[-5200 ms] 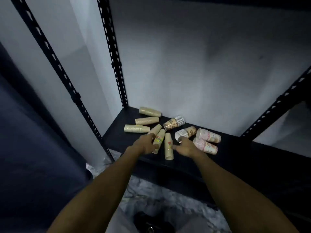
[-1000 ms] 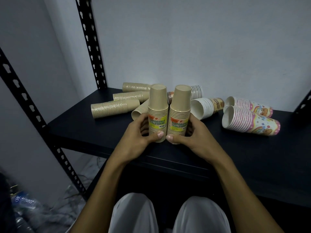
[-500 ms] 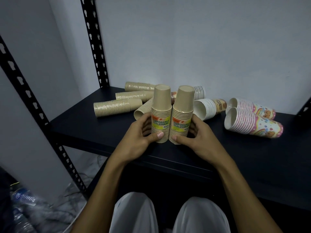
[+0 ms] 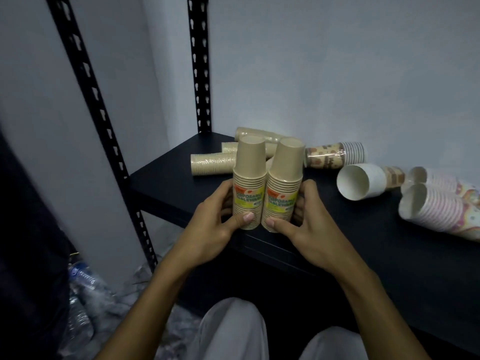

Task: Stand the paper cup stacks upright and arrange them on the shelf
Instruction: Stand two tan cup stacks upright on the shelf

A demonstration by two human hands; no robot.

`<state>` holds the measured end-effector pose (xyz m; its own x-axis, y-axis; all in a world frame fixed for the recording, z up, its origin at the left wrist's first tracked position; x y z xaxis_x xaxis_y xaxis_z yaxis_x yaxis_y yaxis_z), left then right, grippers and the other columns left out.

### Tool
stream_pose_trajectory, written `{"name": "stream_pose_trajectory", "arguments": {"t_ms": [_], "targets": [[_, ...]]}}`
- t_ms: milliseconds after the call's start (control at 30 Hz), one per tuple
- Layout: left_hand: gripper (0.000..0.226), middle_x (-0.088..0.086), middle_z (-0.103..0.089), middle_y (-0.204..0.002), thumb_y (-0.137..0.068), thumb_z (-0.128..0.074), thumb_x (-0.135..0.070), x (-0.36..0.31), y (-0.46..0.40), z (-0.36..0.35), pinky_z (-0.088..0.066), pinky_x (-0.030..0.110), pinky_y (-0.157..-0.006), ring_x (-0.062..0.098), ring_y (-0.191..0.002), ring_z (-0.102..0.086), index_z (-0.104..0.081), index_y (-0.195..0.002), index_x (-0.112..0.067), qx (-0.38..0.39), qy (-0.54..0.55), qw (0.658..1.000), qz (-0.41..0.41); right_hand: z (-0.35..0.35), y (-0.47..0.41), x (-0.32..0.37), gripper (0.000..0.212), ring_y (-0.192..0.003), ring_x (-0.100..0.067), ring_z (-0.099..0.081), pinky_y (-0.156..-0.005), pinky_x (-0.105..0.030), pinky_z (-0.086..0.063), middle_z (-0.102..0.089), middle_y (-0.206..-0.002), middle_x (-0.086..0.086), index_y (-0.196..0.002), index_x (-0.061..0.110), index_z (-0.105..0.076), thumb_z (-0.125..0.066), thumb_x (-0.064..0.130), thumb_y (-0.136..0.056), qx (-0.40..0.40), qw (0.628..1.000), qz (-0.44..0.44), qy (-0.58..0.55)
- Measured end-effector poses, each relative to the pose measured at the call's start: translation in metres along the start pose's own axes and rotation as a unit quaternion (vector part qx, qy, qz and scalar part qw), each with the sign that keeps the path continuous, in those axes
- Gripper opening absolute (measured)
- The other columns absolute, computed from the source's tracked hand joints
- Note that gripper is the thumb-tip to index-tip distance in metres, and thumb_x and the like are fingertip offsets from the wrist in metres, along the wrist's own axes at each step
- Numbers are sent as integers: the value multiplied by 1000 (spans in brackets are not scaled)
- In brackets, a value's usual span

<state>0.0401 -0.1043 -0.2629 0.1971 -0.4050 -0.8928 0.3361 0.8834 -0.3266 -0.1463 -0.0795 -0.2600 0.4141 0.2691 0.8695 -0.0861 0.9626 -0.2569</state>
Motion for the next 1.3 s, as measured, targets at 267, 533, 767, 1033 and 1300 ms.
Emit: {"name": "stream_pose_trajectory", "arguments": {"t_ms": [267,533,767,1033,1300], "targets": [[55,-8,-66,-133,-94,-69,-22,20,24,99,-50,48,-107,13,-127,-62,-46,-144,-18,-93,-66,993,5,-98,-59,28,55,-123,-3,-62,-105,-44,-53,-64,-131,16,-121,31,-40,-80,26,-84,87,995,38,-32],[56,-10,-62,-138,-99,-61,-37,42,15,148,-52,39,-104,7,-124,-60,-37,-148,-24,-159,-195,968,21,-156,-127,37,52,-123,-8,-61,-108,-45,-50,-63,-131,7,-121,23,-38,-77,17,-88,140,988,50,-35],[58,-1,-60,-140,-102,-57,-32,53,-15,153,-41,16,-89,10,-117,-58,-28,-152,-22,-163,-239,956,50,-163,-164,29,51,-126,-13,-60,-111,-48,-48,-62,-133,4,-121,22,-37,-75,15,-89,137,989,49,-17],[57,-2,-62,-140,-100,-52,-51,74,-35,162,-53,45,-99,23,-123,-62,-35,-147,-24,-170,-282,941,83,-162,-181,22,49,-124,-14,-60,-111,-44,-48,-62,-131,8,-125,31,-41,-74,19,-91,82,995,65,0],[49,-10,-65,-135,-99,-47,-57,91,-40,164,-52,39,-87,19,-116,-65,-36,-134,-23,-223,-308,917,116,-163,-187,19,49,-122,-11,-59,-107,-34,-47,-62,-134,5,-134,18,-46,-72,22,-93,81,993,79,28]]}}
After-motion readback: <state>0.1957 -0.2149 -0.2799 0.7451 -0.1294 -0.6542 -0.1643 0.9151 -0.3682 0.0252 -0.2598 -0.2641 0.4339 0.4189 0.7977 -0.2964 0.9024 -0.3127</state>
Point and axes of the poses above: each hand's wrist, its own y-axis away from the middle knuckle, its own z-axis out of the back of the hand, x = y × z, the point moved 7 cm from there along -y, towards the middle knuckle
